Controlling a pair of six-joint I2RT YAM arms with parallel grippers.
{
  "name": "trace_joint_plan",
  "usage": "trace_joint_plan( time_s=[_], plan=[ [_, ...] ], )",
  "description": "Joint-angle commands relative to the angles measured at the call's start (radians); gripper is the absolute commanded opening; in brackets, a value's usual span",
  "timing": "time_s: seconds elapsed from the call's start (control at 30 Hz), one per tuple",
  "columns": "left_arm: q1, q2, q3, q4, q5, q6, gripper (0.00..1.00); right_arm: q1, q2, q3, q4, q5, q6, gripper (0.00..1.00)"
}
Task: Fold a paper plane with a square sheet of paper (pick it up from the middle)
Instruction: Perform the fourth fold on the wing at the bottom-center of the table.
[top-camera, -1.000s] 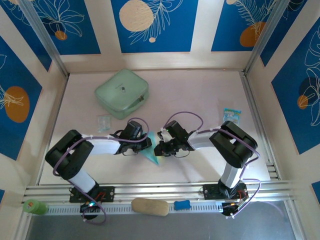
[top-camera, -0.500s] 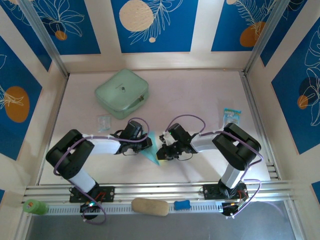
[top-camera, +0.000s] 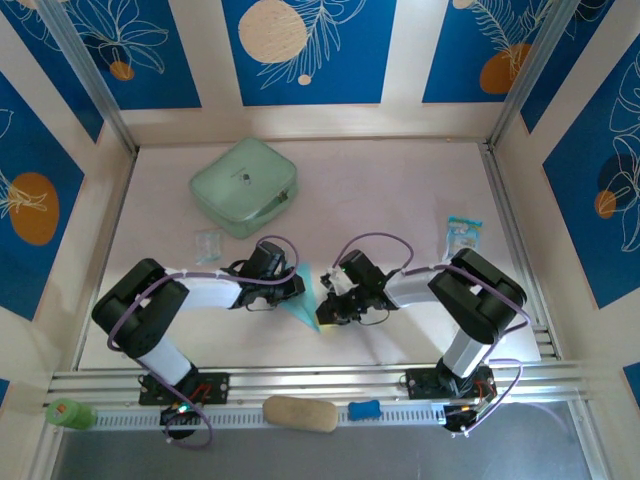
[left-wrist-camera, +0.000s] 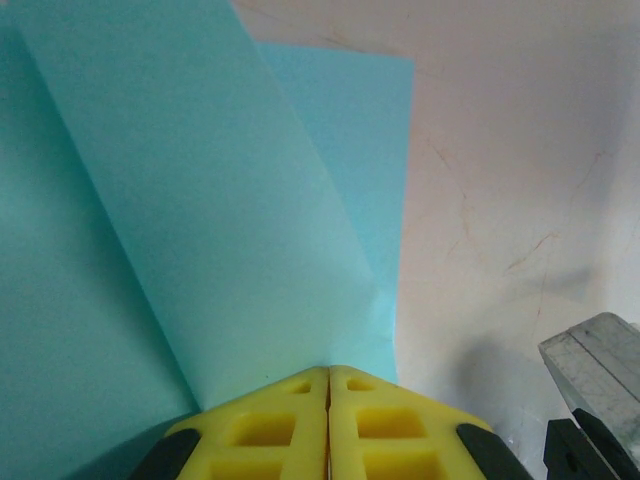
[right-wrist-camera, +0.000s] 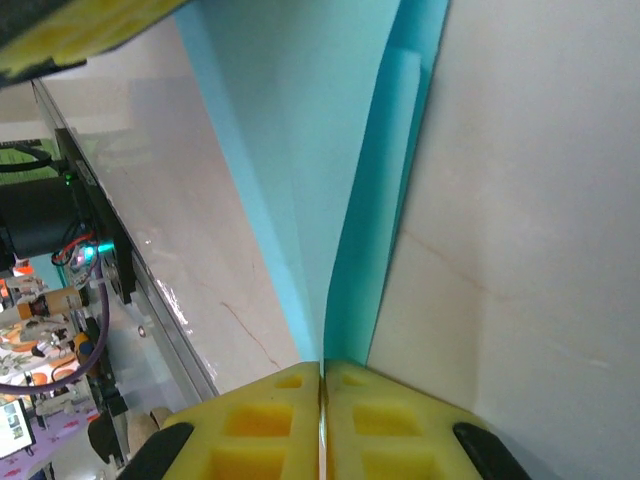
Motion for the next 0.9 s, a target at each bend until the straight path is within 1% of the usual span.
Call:
trace_joint_plan(
  time_s=[0.0, 0.1, 0.17, 0.33, 0.57, 0.63, 0.73, 0.8, 0.87],
  plan=[
    [-0.003, 0.039, -0.033, -0.087, -0.032, -0.010, 0.07, 0.008, -0.021, -0.025, -0.070, -0.041, -0.014, 0.09],
    [-0.003, 0.039, -0.035, -0.087, -0.034, -0.013, 0.07, 0.016, -0.013, -0.026, -0.069, -0.048, -0.015, 0.06],
    [-0.003, 0.037, -0.040, -0.082, -0.038, -0.019, 0.07, 0.023, -0.005, -0.018, -0.096, -0.029, -0.022, 0.02],
    [-0.005, 0.030, -0.058, -0.054, -0.053, -0.049, 0.07, 0.028, -0.016, 0.010, -0.185, 0.080, -0.046, 0.03],
    [-0.021, 0.004, -0.109, 0.032, -0.105, -0.120, 0.06, 0.024, -0.013, 0.092, -0.277, 0.135, -0.135, 0.03],
    [-0.023, -0.006, -0.112, 0.028, -0.115, -0.121, 0.06, 0.024, -0.018, 0.103, -0.285, 0.133, -0.147, 0.04],
    [-0.023, -0.018, -0.115, 0.019, -0.127, -0.120, 0.07, 0.029, -0.020, 0.103, -0.268, 0.089, -0.152, 0.05],
    [-0.023, -0.014, -0.114, 0.028, -0.122, -0.120, 0.07, 0.038, -0.009, 0.094, -0.258, 0.067, -0.138, 0.06],
    [-0.023, -0.009, -0.115, 0.031, -0.120, -0.119, 0.07, 0.045, 0.002, 0.080, -0.253, 0.074, -0.112, 0.06]
  ],
)
